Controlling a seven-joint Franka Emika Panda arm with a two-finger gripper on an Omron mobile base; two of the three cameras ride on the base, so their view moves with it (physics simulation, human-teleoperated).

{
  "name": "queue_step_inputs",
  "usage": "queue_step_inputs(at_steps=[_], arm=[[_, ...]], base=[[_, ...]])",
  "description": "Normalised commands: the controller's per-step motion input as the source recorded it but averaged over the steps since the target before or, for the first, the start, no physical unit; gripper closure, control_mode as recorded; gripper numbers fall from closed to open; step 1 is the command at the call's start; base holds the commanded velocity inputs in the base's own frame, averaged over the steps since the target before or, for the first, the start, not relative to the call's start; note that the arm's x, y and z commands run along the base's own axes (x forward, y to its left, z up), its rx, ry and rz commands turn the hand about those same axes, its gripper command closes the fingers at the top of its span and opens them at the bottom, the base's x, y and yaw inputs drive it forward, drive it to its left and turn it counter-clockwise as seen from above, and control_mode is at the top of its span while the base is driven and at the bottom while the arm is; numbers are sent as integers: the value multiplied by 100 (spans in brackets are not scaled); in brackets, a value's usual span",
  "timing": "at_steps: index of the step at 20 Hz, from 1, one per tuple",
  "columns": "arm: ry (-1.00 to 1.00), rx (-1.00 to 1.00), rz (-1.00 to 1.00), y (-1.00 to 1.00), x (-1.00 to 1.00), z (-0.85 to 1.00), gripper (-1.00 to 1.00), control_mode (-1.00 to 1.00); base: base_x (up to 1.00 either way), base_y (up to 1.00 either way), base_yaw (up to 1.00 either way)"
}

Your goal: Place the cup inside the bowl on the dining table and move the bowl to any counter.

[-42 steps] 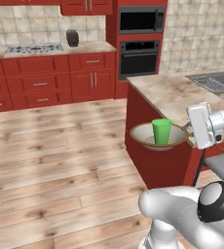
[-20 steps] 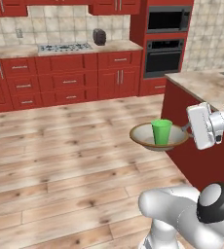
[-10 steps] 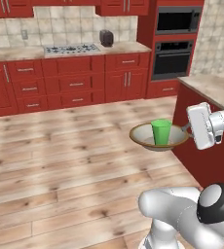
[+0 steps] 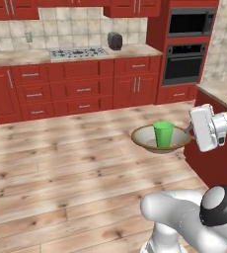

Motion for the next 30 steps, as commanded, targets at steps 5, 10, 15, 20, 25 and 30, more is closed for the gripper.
queue_step_inputs(at_steps=[5,10,15,20,25,30], arm=[[0,0,0,0,0,0,100,100],[0,0,0,0,0,0,100,100],[0,0,0,0,0,0,100,100],[0,0,0,0,0,0,100,100],[0,0,0,0,0,0,100,100],[0,0,0,0,0,0,100,100]], base=[[58,43,0],[56,41,0],[62,36,0],[63,33,0],[58,33,0],[51,34,0]])
